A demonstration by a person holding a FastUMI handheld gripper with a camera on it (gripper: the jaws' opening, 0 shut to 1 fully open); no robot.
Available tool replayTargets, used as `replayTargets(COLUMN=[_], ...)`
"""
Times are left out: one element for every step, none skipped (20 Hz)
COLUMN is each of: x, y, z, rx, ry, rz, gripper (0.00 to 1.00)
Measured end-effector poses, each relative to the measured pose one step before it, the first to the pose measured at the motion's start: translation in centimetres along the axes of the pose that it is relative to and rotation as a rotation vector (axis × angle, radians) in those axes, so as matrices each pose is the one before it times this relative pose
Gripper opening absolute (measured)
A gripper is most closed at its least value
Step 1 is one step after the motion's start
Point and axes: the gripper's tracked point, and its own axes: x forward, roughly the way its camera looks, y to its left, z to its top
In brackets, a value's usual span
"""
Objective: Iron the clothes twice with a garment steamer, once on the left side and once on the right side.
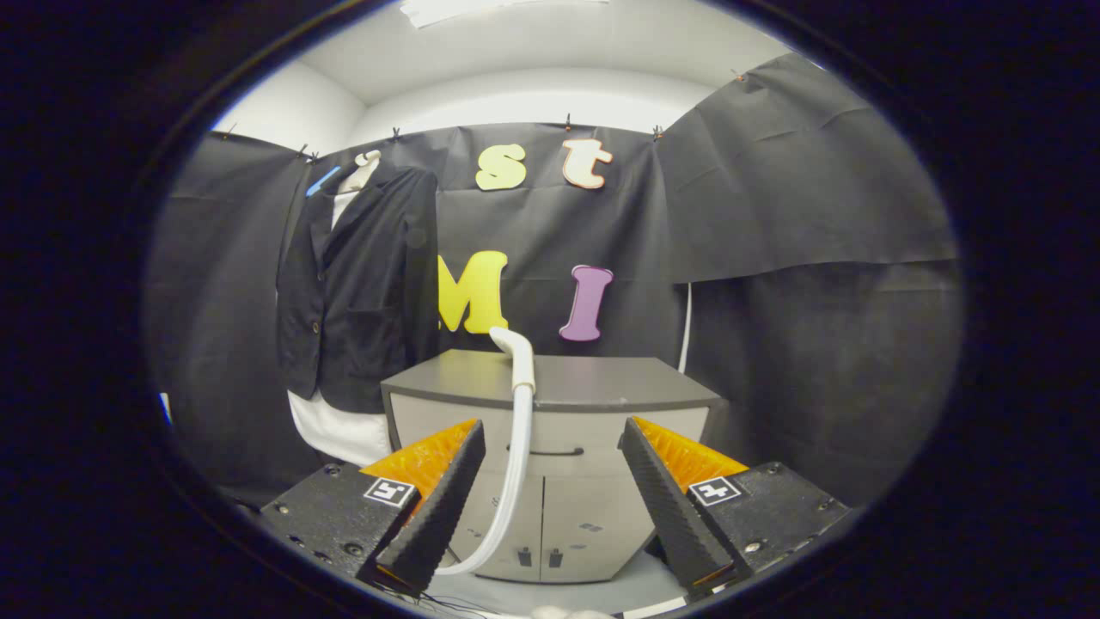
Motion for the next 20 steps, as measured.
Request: replayTargets(x=[1.879, 1.625, 1.899, 1.611, 1.490, 1.562, 1.384, 1.142, 1.316, 1.006, 1.029, 0.969, 0.979, 0.841, 0.654, 0.806, 0.737, 0.794, 0.772, 0.670], y=[-0.522, -0.511, -0.225, -0.304, -0.309, -0.256, -0.028, 0.188, 0.083, 0.098, -0.057, 0.007, 0.037, 0.015, -0.199, -0.196, 0.121, -0.024, -0.028, 0.000], z=[0.389, 0.774, 0.742, 0.535, 0.350, 0.270, 0.285, 0.122, -0.069, 0.003, 0.085, 0.083, 0.197, 0.311, 0.164, 0.239, 0.091, 0.033, 0.044, 0.070], rx=[0.00804, 0.01048, 0.00805, 0.00310, 0.00026, 0.00239, 0.00766, 0.00664, 0.00341, -0.00116, -0.00065, 0.00496, 0.01009, 0.00809, 0.00722, 0.00537, 0.00477, 0.00122, -0.00425, -0.00607], ry=[0.00470, -0.00332, 0.00196, 0.00191, 0.00565, 0.00972, 0.01067, 0.01707, 0.02177, 0.02260, 0.01916, 0.01854, 0.01612, 0.01609, 0.01971, 0.01665, 0.01942, 0.01798, 0.02025, 0.01865], rz=[0.01066, 0.00831, 0.01552, 0.01125, 0.01291, 0.01160, 0.01886, 0.01821, 0.01991, 0.01487, 0.01009, 0.01139, 0.01041, 0.00801, -0.00481, 0.00390, 0.00951, 0.00205, 0.00380, 0.00555], gripper=[1.00, 1.00, 1.00, 1.00, 1.00, 1.00, 1.00, 1.00, 1.00, 1.00, 1.00, 1.00, 1.00, 1.00, 1.00, 1.00, 1.00, 1.00, 1.00, 1.00])
